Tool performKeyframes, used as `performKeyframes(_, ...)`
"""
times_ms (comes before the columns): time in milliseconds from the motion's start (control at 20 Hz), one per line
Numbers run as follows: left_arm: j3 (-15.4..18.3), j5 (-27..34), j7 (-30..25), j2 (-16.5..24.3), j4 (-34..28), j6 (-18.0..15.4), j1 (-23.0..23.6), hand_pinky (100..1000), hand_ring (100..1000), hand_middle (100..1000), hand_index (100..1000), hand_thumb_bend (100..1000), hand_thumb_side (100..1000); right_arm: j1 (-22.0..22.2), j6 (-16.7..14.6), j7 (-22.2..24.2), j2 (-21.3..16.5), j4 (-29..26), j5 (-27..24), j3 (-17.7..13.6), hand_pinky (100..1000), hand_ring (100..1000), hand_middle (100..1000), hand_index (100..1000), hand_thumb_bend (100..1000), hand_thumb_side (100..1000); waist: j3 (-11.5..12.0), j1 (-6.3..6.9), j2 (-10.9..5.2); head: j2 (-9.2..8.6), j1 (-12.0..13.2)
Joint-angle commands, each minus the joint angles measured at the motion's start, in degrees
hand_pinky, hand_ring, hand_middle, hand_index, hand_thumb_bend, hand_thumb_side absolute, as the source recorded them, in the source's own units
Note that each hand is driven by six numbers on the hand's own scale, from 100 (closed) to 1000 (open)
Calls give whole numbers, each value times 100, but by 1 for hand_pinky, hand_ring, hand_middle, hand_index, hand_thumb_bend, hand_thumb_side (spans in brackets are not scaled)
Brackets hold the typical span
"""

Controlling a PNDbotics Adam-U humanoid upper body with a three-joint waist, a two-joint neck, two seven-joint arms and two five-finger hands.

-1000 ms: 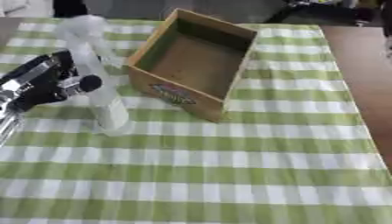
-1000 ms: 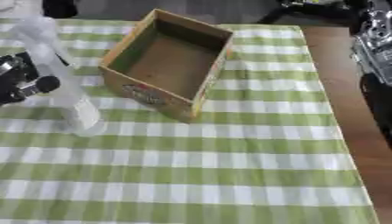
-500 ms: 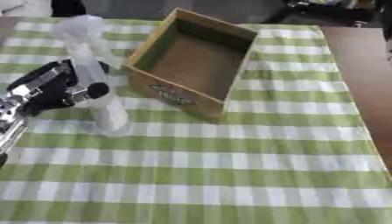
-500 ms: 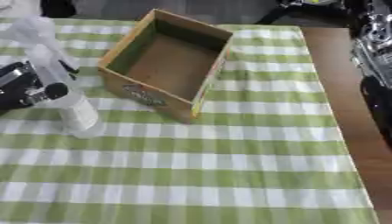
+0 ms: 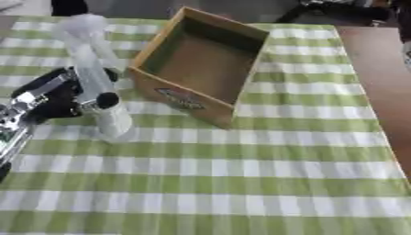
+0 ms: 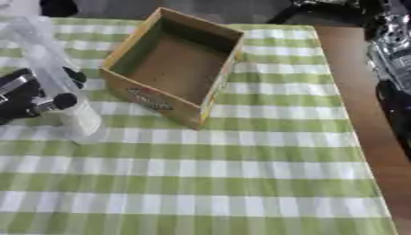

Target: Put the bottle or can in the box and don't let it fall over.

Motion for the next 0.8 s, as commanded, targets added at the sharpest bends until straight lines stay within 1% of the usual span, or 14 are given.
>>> performKeyframes(50, 12, -3, -49, 49, -26, -28, -79, 913, 831, 762, 813, 726, 576, -117, -4, 1, -138, -31, -51, -55, 891, 801, 842, 870, 100, 807, -13, 2, -81, -108, -9)
performKeyframes(300, -54, -95, -151, 59, 33, -84, -43, 908, 825, 759, 817, 683, 518, -127, -17, -14, -141, -40, -74, -77, 891, 801, 842, 870, 100, 806, -21, -7, -61, -145, -11)
performKeyframes(550, -76, -168, -207, 60, 89, -152, -22, 901, 813, 743, 807, 625, 439, -127, -20, -19, -136, -40, -88, -80, 891, 802, 842, 870, 100, 808, -25, -15, -40, -150, -9)
performKeyframes(700, -88, -211, -226, 56, 116, -196, -10, 895, 805, 728, 797, 613, 418, -127, -17, -17, -132, -37, -86, -78, 891, 802, 842, 870, 100, 808, -29, -21, -26, -156, -10)
performKeyframes(800, -92, -235, -216, 50, 133, -224, -7, 889, 793, 702, 782, 600, 399, -127, -16, -16, -131, -35, -85, -79, 892, 802, 842, 870, 100, 809, -31, -24, -18, -155, -9)
